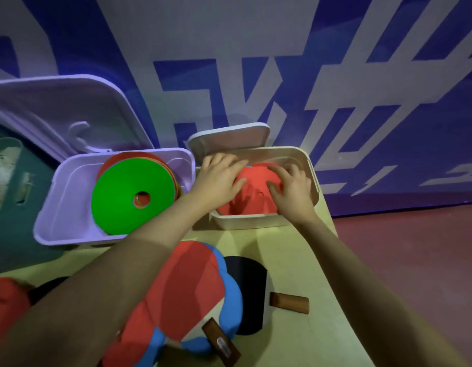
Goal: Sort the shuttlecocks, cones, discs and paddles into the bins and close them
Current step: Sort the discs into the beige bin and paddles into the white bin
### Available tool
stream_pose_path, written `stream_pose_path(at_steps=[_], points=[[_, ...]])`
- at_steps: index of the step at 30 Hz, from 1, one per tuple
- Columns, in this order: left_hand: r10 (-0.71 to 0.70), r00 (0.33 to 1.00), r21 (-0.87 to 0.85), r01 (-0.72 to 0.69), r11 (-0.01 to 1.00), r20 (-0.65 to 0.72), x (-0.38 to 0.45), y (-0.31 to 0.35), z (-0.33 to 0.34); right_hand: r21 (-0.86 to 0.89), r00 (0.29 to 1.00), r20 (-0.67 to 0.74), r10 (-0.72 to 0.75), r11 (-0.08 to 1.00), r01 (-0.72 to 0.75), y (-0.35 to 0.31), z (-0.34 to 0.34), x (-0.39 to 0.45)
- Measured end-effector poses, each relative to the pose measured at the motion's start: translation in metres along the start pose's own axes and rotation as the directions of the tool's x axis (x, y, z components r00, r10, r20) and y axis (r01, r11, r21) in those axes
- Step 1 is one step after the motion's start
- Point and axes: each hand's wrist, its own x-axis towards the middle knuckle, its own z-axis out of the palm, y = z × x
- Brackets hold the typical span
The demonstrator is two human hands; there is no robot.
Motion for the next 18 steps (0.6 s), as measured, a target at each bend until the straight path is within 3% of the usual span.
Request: stream_pose_path(at_steps=[5, 10, 12, 14, 16, 18], points=[[0.039, 0.99, -0.04, -0.045, 0.998, -0.136, -0.055, -0.012, -0.031, 0.075, 0.981, -0.093, -0.168, 0.982, 0.175, -0.033, 0.007, -0.04], [-0.016, 0.989, -0.077, 0.005, 0.997, -0.145, -0.137, -0.031, -0.028, 0.122, 0.964, -0.007, -0.266, 0.957, 0.264, -0.062, 0.037, -0.105], [-0.067, 0.995, -0.092, 0.059, 0.994, -0.078, -0.167, -0.038, -0.019, 0.07, 0.955, 0.198, -0.223, 0.975, 0.213, -0.07, 0.048, -0.13], [-0.116, 0.993, -0.104, 0.119, 0.987, 0.033, -0.196, -0.043, -0.005, -0.074, 0.895, 0.435, -0.101, 0.986, 0.147, -0.078, 0.059, -0.154], [-0.191, 0.96, -0.067, 0.208, 0.976, 0.205, -0.221, -0.045, 0.008, -0.185, 0.836, 0.548, 0.011, 0.977, 0.108, -0.085, 0.071, -0.176], [-0.274, 0.884, 0.003, 0.295, 0.956, 0.378, -0.24, -0.045, 0.019, -0.234, 0.811, 0.581, 0.071, 0.969, 0.083, -0.092, 0.082, -0.193]])
